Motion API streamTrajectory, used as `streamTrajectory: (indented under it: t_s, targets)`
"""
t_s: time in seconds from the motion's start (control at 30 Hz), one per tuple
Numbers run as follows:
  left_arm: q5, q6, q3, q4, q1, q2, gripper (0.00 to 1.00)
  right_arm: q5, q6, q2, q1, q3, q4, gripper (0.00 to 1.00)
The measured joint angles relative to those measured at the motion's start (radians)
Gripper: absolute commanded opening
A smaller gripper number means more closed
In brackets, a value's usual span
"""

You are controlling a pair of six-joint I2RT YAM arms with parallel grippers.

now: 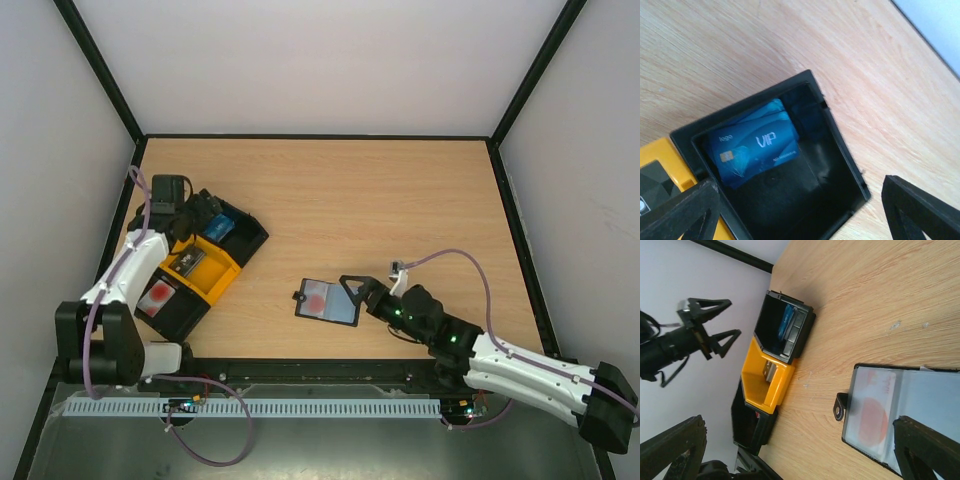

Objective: Take the credit cards out of the card holder

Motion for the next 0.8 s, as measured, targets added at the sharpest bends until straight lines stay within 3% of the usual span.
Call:
streamTrajectory:
  t_s: [0.13,0.27,0.37,0.47,0.8]
  targets:
    - [0.051,0.045,-0.003,-0.018,-0.017,-0.072,0.94,-0.01,-0.014,0.048,0.0,0.019,-0.005,0.8]
    - [0.111,0.082,-0.024,-0.031,-0.064,-0.158,0.88,-0.031,-0.031,0.111,0.0,0.033,-0.007,0.53]
    - [0.164,0.101,-0.051,-0.039,-0.114,-0.202,0.86,-0.054,-0.032,0.168,0.0,0.042,-0.001,0.42]
    - [0.209,0.111,-0.079,-0.045,-0.182,-0.229,0.83,-0.079,-0.026,0.23,0.0,0.045,0.019,0.37]
    - [0.298,0.111,-0.193,-0.019,-0.358,-0.271,0.74,-0.115,-0.002,0.475,0.0,0.121,0.064,0.34]
